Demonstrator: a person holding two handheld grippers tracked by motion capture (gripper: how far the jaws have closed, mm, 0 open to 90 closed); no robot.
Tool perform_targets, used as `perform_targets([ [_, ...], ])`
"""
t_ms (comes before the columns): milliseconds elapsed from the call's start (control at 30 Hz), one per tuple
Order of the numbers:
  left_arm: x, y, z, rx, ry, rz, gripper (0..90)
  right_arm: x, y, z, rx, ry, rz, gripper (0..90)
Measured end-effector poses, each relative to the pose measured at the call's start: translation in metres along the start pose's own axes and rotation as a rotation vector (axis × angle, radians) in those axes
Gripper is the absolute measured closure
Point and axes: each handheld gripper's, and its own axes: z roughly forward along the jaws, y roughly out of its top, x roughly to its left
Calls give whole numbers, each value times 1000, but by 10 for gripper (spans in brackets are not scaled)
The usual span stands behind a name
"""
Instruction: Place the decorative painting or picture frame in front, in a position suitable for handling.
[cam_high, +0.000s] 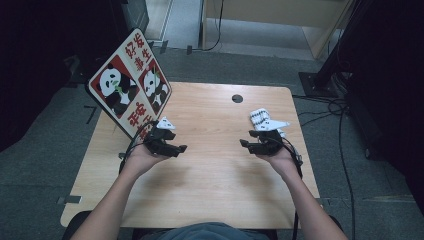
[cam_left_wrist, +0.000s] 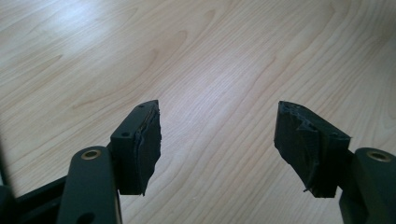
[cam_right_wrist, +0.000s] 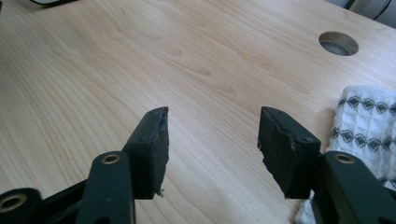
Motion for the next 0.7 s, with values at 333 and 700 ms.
perform_targets([
  [333, 5, 2, -2, 6, -32, -9, 309, -2, -4, -3, 5, 22, 21, 431],
  [700, 10, 2, -5, 9, -25, -12, 312, -7, -3, -10, -16, 14, 51, 465],
])
